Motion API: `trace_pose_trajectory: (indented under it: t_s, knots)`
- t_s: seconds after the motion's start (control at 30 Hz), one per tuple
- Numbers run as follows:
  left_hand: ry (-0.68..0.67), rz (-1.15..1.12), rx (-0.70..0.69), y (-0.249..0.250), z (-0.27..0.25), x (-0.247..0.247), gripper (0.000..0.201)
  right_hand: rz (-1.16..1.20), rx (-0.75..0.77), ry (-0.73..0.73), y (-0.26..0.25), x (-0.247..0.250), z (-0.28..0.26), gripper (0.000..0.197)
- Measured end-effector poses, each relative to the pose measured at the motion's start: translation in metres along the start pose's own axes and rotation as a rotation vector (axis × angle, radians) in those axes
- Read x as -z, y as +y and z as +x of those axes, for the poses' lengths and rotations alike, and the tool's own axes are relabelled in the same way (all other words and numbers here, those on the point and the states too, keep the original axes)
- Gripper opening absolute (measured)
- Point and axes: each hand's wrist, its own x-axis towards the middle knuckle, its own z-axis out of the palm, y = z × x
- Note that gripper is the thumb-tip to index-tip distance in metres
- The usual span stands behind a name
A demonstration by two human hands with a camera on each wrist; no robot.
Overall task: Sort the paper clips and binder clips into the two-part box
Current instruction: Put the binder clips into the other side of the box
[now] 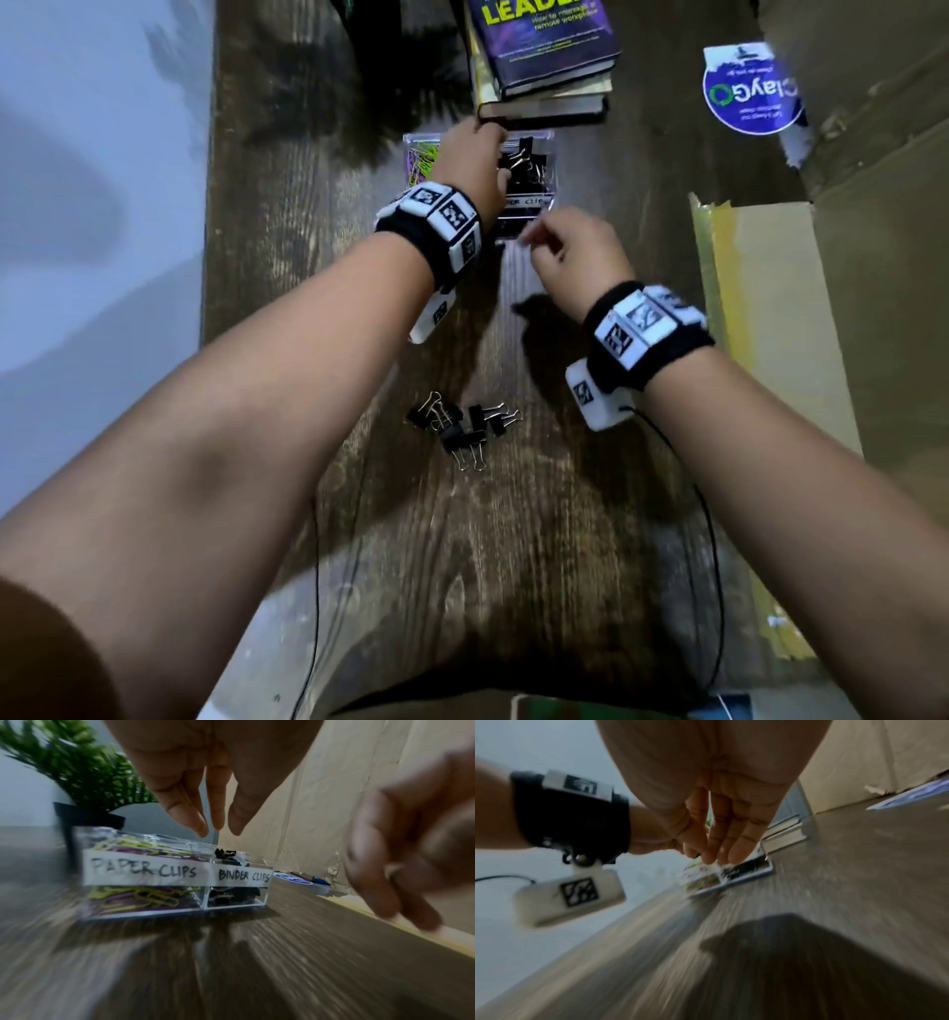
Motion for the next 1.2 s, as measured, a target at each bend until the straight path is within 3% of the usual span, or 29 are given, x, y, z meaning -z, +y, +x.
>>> trace_pose_trajectory:
  t_s: [0.13,0.23,0.37,0.47,0.63,0.8,0.9,1.03,1.1,1.2]
  knots:
    - [0.033,-0.032,0.04,-0.019,-0.057,0.007,0.026,-0.03,0.063,-0.273,0.003,-0.036,-0.057,0.015]
    - [-0.079,-0.072,0.105,-0.037,-0.118,0.006,0.018,-0.087,0.106,-0.427,0.004,-0.057,-0.09,0.022]
    - [-0.199,-0.081,0.243,-0.05,-0.198,-0.004,0.018,-0.136,0.067,-0.445,0.01,-0.071,-0.118,0.036]
    - [-0.226,-0.109,0.337,-0.053,-0.231,-0.019,0.026,-0.117,0.058,-0.38,0.015,-0.075,-0.125,0.028]
    - [-0.201,-0.03,0.345,-0.048,-0.243,-0.032,0.031,-0.094,0.013,-0.328,0.012,-0.063,-0.126,0.025]
    - [-0.168,-0.047,0.34,-0.046,-0.253,-0.025,0.035,0.171,-0.254,-0.149,0.02,-0.051,-0.12,0.02]
    - [-0.079,-0.198,0.408,-0.041,-0.256,-0.014,0.026,0.271,-0.317,-0.246,0.013,-0.054,-0.113,0.029]
    - [-0.06,-0.416,0.526,-0.035,-0.26,-0.011,0.028,0.146,-0.198,-0.376,0.004,-0.065,-0.107,0.016]
    - [-0.024,-0.558,0.613,-0.035,-0.262,-0.013,0.031,0.04,-0.135,-0.477,0.004,-0.07,-0.109,0.025]
    - [-0.049,-0.473,0.586,-0.03,-0.266,-0.019,0.023,-0.086,-0.028,-0.508,0.006,-0.074,-0.116,0.036]
